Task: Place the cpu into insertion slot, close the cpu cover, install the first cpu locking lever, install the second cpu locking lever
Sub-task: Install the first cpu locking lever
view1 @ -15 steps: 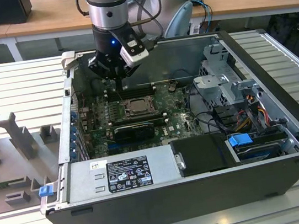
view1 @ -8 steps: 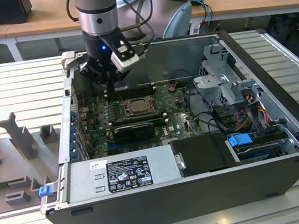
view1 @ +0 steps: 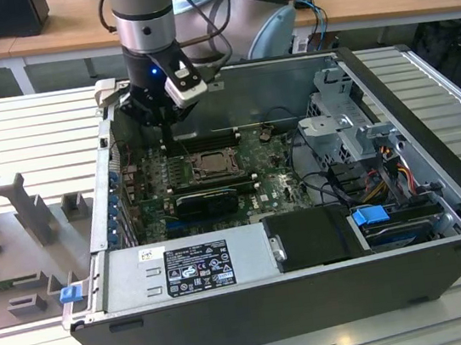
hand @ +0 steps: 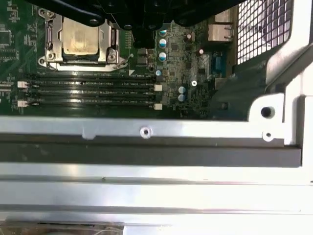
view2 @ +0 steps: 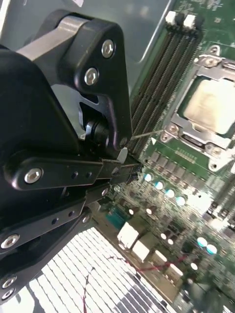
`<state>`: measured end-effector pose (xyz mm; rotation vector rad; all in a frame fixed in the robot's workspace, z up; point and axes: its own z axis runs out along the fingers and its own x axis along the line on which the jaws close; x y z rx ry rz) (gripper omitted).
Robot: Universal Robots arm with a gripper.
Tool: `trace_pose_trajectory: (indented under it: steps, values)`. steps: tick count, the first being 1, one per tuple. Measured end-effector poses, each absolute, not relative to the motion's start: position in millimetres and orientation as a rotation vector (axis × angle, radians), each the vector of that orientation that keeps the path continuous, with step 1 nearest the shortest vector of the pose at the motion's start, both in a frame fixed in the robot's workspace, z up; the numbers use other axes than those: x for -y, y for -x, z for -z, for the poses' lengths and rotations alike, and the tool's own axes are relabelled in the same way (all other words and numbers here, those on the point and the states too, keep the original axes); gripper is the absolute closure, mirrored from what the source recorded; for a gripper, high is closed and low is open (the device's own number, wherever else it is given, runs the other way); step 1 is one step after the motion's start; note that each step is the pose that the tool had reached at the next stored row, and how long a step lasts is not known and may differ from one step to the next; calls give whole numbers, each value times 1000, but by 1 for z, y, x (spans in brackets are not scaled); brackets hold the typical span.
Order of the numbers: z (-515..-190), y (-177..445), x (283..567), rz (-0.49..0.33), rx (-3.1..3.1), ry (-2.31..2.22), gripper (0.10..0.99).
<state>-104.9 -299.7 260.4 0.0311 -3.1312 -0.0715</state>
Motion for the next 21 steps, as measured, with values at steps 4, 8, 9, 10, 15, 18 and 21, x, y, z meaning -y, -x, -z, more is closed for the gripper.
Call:
trace_pose_trajectory:
  steps: [4,8,9,10,15,18,21]
  values:
    - [-258,96,291,72,3131,-36,980]
    - [-255,74,290,72,3131,-36,980]
    - [-254,69,290,71,3131,-36,980]
    - [-253,64,290,71,3131,-36,980]
    - [-246,39,290,72,3131,-36,980]
    - [-245,37,291,104,3131,-36,980]
    - [-243,37,291,130,3134,-37,980]
